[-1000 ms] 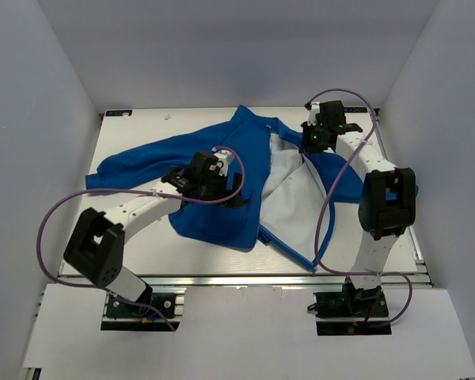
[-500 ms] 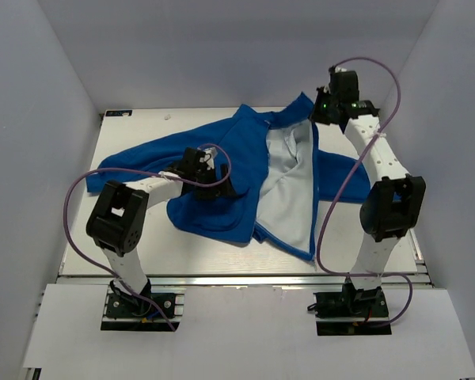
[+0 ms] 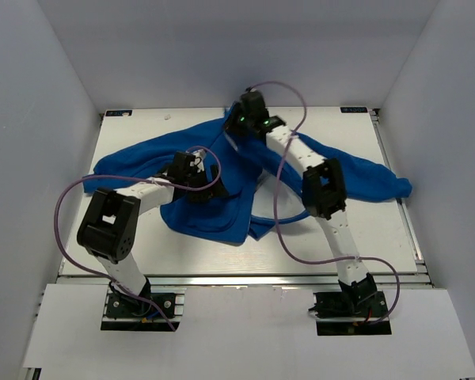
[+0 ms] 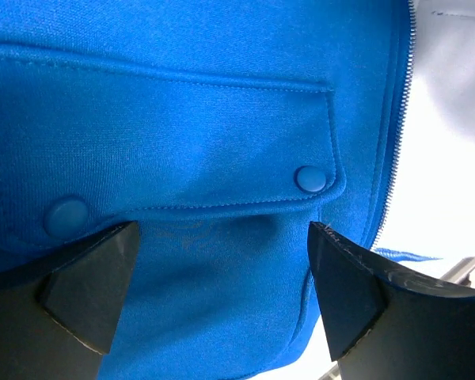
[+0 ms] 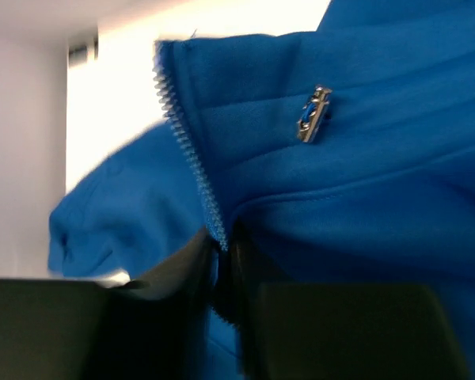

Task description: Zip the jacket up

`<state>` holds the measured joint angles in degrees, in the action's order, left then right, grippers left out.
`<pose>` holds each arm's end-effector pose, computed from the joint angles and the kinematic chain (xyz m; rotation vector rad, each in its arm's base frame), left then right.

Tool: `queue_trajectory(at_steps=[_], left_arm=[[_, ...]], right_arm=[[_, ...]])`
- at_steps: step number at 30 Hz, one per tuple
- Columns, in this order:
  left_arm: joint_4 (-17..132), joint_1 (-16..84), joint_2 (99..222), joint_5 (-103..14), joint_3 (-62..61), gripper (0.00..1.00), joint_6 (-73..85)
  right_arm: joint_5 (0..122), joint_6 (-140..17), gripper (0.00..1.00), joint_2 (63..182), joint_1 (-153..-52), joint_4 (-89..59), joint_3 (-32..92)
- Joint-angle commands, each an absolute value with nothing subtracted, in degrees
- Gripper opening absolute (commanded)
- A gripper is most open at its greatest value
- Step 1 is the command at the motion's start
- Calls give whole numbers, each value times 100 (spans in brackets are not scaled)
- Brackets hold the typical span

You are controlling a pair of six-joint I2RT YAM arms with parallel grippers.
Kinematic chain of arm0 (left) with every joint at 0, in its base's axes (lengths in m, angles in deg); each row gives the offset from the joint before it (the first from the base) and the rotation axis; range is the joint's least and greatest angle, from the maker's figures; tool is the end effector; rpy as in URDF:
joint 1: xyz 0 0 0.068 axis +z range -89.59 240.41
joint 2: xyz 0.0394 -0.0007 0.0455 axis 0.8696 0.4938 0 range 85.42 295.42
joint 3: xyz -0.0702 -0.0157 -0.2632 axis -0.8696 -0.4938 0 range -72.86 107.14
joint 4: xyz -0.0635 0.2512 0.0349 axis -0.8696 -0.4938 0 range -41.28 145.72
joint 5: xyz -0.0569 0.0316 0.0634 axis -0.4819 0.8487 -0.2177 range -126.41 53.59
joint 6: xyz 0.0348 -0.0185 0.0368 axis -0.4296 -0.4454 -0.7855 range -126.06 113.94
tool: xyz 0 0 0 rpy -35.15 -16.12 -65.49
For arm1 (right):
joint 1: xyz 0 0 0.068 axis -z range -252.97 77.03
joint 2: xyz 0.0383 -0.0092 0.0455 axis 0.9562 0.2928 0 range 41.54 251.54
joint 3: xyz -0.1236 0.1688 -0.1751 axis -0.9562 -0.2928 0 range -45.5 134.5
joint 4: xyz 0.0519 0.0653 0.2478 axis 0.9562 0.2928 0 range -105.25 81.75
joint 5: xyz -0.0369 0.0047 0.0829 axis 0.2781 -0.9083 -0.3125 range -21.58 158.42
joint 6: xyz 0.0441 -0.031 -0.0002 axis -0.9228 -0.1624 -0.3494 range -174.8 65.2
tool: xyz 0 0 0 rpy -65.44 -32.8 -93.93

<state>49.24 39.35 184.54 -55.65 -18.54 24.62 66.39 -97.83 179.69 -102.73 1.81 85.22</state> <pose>0.3180 -0.1350 0.1602 -0.0629 2.5691 -0.7847 0.4917 0.2825 0.2720 0.2189 2.0899 0.8321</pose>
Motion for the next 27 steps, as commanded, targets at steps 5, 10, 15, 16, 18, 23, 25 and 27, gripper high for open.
queue_trajectory(at_steps=[5, 10, 15, 16, 18, 23, 25, 27], left_arm=[[3761, 4029, 17799, -4933, -1899, 98, 2277], [3735, 4029, 17543, -4890, -1794, 98, 2259], [3682, 4028, 17385, -4933, -1705, 98, 2364], [3691, 4029, 17349, -4915, -1723, 98, 2382], [3656, 4029, 17236, -4880, -1775, 98, 2409], [3629, 4037, 17138, -4704, -1916, 98, 2418], [3647, 4037, 17208, -4704, -1960, 98, 2391], [3664, 4037, 17296, -4695, -1978, 98, 2382]], right_arm=[[5744, -9631, 68, 17684, -10514, -444, 8705], [4733, -8041, 89, 16357, -10514, 98, 8098], [5395, -7247, 89, 14687, -10523, 1357, 6310], [5696, -7281, 89, 13866, -10523, 1349, 5043], [6703, -7553, 89, 13001, -10506, 1192, 3701], [7167, -8573, 89, 10318, -10172, 1103, 169], [7236, -8425, 89, 9669, -10128, 1286, -503], [7325, -8302, 89, 9525, -10110, 1550, -699]])
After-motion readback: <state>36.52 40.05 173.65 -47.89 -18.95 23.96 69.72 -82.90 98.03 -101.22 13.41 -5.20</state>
